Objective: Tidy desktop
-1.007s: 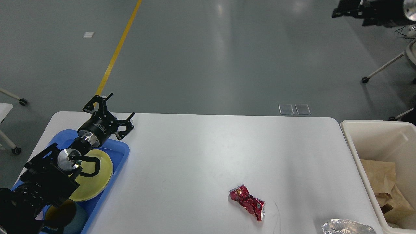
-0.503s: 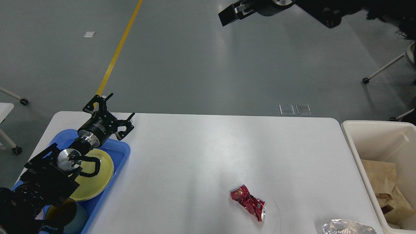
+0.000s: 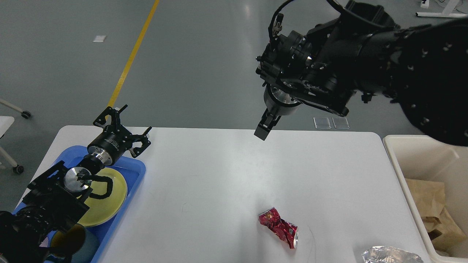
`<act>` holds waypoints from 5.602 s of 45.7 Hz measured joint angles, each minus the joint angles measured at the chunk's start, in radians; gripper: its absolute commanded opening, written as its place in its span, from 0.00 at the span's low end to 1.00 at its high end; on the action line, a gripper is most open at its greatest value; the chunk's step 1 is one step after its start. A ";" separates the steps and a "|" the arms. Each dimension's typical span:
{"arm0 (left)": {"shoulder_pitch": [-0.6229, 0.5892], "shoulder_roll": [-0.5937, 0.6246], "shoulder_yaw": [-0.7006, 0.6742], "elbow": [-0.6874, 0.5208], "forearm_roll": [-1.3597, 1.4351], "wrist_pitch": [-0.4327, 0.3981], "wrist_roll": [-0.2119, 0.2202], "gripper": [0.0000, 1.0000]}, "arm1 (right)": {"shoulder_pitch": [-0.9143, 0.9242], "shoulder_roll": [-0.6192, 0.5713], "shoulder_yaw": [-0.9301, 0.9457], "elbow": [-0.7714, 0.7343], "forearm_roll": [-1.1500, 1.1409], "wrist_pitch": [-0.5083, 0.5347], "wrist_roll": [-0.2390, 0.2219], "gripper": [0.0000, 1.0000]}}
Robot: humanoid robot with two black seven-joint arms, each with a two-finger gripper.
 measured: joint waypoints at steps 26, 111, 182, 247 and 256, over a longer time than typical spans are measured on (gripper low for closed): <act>0.000 0.000 0.000 0.000 0.000 0.000 0.000 0.96 | -0.215 0.000 0.152 0.076 -0.003 0.006 -0.050 1.00; 0.000 0.000 0.000 0.000 0.000 0.000 0.000 0.96 | -0.709 0.008 0.150 -0.209 0.014 -0.010 -0.249 0.86; 0.000 0.000 0.000 0.000 0.000 0.000 0.000 0.96 | -0.578 -0.022 0.141 -0.219 0.239 0.151 -0.335 0.00; 0.000 0.000 0.000 0.000 0.000 0.000 0.000 0.96 | -0.506 -0.783 -0.080 -0.724 0.421 0.060 -0.337 0.00; 0.000 0.000 0.000 0.000 0.000 0.000 0.000 0.96 | -0.713 -0.865 0.104 -0.737 0.437 -0.136 -0.336 0.00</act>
